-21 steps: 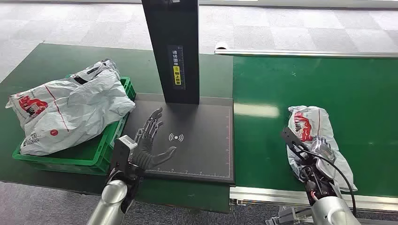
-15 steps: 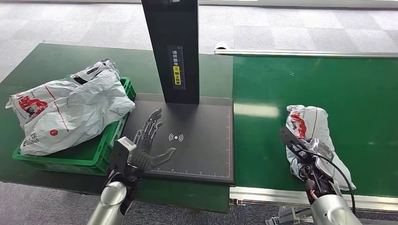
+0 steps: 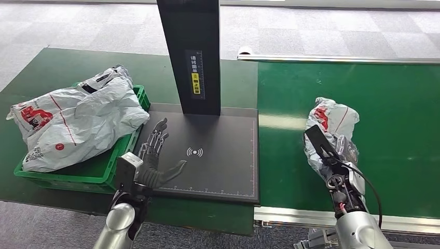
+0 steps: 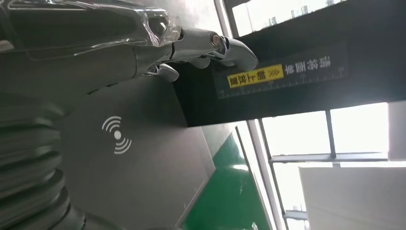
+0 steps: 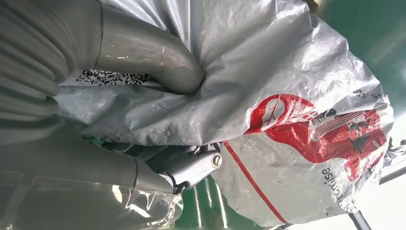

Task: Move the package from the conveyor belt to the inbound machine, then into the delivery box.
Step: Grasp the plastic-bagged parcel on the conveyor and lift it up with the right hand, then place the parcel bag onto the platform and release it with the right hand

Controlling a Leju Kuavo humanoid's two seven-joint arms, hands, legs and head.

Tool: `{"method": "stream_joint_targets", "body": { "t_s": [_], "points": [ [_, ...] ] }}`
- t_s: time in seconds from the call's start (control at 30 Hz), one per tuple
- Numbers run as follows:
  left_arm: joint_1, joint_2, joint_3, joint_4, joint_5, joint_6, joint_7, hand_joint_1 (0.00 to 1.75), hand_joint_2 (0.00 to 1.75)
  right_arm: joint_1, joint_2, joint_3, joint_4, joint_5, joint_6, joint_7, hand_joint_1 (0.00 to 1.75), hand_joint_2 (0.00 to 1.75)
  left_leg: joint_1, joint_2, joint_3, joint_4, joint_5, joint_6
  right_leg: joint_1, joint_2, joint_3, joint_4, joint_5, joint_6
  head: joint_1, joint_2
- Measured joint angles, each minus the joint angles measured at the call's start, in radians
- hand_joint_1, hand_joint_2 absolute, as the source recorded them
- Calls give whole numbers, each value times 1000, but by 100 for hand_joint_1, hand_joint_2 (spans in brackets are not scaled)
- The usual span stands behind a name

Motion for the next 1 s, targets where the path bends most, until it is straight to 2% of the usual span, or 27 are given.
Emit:
{"method": "stream_joint_targets", "body": {
  "t_s": [0.57, 0.8, 0.93, 1.0],
  "points": [
    [3, 5, 5, -13, -14, 21, 0, 0, 175, 4, 25, -19, -57, -44, 9, -33, 175, 175, 0, 0, 0, 0, 0, 0, 0, 0, 0, 0, 0, 0, 0, 0],
    [4, 4, 8, -18, -19, 112, -32, 0, 175, 29, 56, -20, -151, -337, 35, -321, 175, 175, 0, 0, 0, 0, 0, 0, 0, 0, 0, 0, 0, 0, 0, 0],
    [9, 2, 14, -36, 12, 158, -64, 0, 175, 97, 85, 19, -319, -459, -6, -399, 175, 175, 0, 0, 0, 0, 0, 0, 0, 0, -1, 0, 0, 0, 0, 0],
    [4, -2, 18, -40, 31, 183, -80, 0, 175, 141, 93, 72, -409, -465, -8, -437, 175, 175, 0, 0, 0, 0, 0, 0, 0, 0, -1, 0, 0, 0, 0, 0]
  ]
}}
